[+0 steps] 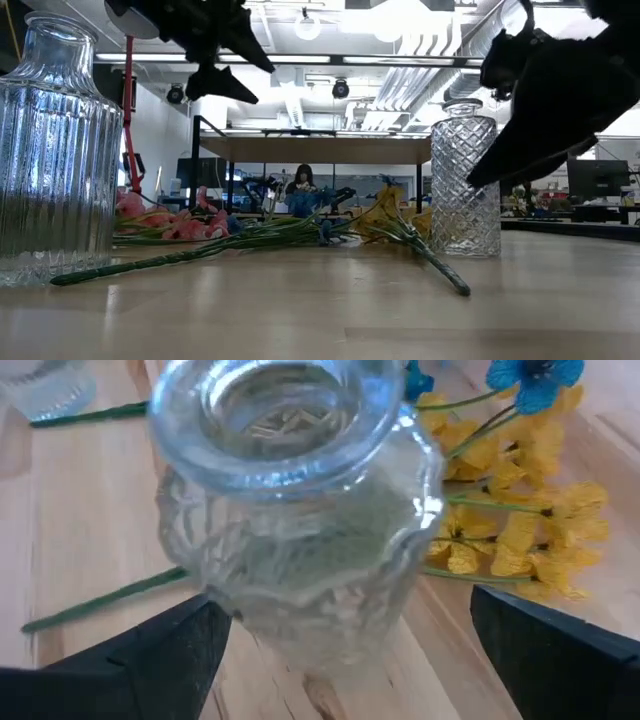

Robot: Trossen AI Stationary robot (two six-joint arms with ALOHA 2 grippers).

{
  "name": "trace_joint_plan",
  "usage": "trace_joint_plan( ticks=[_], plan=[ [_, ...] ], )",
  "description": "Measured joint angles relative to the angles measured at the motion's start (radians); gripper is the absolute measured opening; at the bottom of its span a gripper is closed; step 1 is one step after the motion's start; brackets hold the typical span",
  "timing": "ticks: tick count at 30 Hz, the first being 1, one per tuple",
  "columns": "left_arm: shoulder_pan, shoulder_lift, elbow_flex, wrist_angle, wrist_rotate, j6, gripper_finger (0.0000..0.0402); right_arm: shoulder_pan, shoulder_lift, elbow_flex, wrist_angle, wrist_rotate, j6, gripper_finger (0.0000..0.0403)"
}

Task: Pick and place flowers into a vace then onto a shelf
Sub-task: Put the yellow flowers into the top vase

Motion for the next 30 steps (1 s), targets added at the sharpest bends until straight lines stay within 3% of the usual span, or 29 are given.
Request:
trace_joint_plan(
  ticks=[12, 17, 21, 30],
  plan=[
    [0.000, 0.001, 0.000, -0.012, 0.022, 0.060, 0.0306, -0.012, 0.153, -0.001, 0.266, 0.061, -0.100, 0.0397],
    [0.000, 0.001, 0.000, -0.010, 0.025, 0.094, 0.0288, -0.037, 0.190, -0.001, 0.270, 0.041, 0.039, 0.0390],
    [0.000, 0.001, 0.000, -0.014, 0.024, 0.124, 0.0264, -0.046, 0.190, -0.001, 0.235, 0.051, 0.154, 0.0355],
    [0.000, 0.001, 0.000, -0.041, 0.025, 0.204, 0.0203, -0.054, 0.189, -0.001, 0.235, 0.135, 0.243, 0.0261]
  ],
)
